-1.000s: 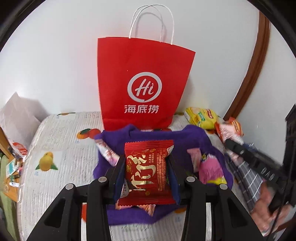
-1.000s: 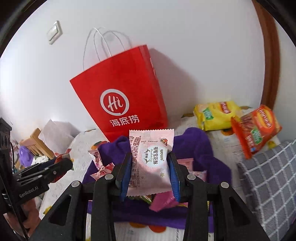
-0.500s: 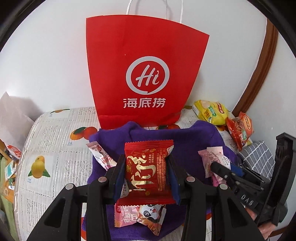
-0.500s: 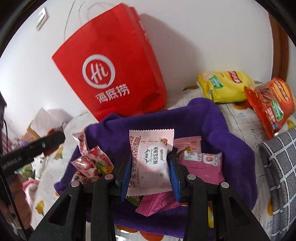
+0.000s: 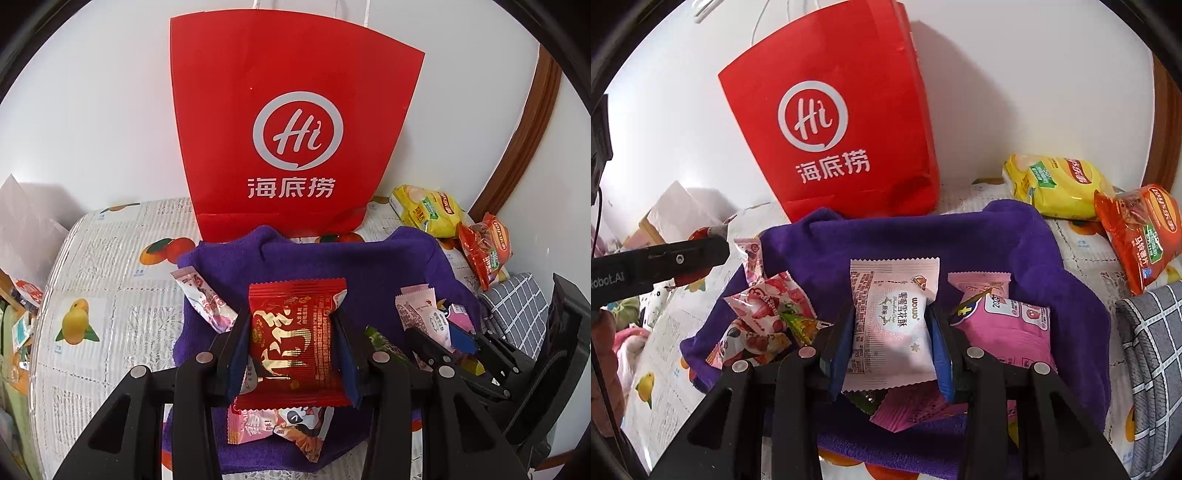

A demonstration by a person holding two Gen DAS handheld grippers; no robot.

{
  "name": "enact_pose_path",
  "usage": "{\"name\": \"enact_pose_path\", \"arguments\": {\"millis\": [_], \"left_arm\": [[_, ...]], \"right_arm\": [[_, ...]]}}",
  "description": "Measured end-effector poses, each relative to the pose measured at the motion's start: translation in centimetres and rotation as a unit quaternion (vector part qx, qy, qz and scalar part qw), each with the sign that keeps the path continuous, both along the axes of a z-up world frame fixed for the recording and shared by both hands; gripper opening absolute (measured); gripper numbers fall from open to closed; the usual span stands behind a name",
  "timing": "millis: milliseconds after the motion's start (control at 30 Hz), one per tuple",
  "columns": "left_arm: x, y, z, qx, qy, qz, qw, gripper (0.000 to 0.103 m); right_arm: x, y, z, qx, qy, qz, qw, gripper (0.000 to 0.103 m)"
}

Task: Organize snacks
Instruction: 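Carry the biscuit packet in the right gripper over the towel while the left carries the red packet there, then lower the biscuit packet onto the towel and open the right gripper while the left holds the red packet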

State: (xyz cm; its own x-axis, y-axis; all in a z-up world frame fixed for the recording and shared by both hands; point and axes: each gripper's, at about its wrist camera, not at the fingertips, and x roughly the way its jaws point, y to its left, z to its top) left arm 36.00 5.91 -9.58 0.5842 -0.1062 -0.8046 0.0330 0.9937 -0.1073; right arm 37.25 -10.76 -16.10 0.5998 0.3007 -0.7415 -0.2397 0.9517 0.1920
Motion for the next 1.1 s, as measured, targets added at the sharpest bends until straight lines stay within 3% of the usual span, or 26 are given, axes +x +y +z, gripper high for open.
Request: {"name": "enact_pose_path", "arguments": {"millis": [233, 700, 1100], "left_arm": [[0.2, 0.0, -0.5, 0.007, 0.014, 0.004, 0.9999, 0.04], [0.6, -0.3, -2.0, 0.007, 0.036, 0.0, 0.9993, 0.041], [0.7, -1.4, -3.6, 0.008, 0.061, -0.015, 0.998, 0.042]], "right_arm": [[-0.2, -0.3, 0.2, 0.023, 0.004, 0.004, 1.0, 0.055], [-0.8, -1.9, 1.6, 0.086, -0.001, -0.002, 0.996, 0.059], [-1.0, -2.3, 2.0, 0.09, -0.006, -0.006, 0.996, 0.06]]}}
